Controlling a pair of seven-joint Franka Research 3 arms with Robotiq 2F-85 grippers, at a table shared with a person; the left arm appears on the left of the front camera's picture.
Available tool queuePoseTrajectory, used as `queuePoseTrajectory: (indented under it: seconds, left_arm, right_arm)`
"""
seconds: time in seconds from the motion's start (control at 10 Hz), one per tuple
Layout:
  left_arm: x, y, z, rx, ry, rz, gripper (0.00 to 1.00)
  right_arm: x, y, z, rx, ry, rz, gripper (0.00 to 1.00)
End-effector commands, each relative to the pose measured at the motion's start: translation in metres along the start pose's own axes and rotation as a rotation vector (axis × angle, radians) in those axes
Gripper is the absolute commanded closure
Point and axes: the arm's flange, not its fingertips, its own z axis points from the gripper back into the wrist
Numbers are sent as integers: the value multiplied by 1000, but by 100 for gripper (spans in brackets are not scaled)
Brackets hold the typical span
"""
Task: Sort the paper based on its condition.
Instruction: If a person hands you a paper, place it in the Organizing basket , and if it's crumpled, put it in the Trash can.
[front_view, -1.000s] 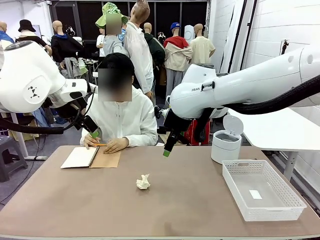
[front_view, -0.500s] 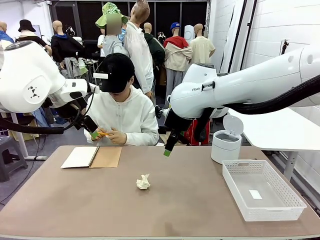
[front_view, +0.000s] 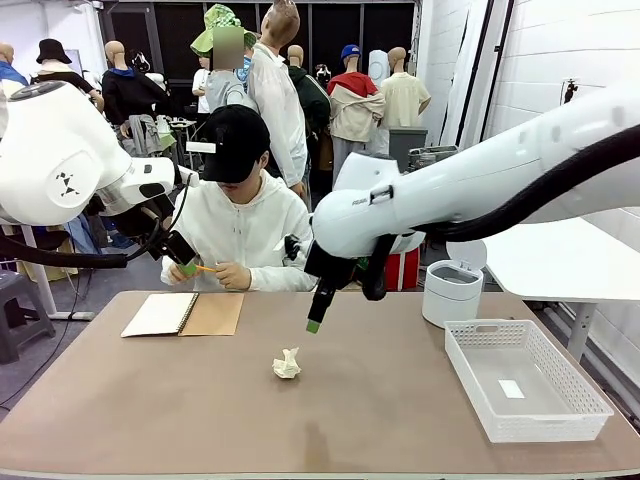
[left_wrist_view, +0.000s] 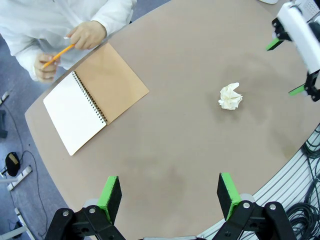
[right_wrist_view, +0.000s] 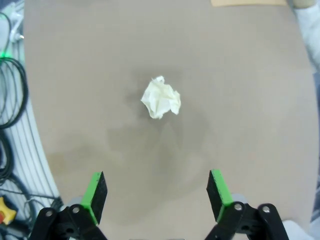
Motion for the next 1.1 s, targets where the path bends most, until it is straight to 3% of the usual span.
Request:
queuePoseTrajectory:
  seconds: [0.0,0.5,1.0]
  left_arm:
    - [0,1,2,-2,-5,2,0]
    - [0,1,2,-2,-5,2,0]
    - [0,1,2,-2,-5,2,0]
  right_arm:
    - [14,-9,-14,25,29,66,0]
    - [34,2,-69,108,55,172,0]
    - [38,2,-98,50,120,259,0]
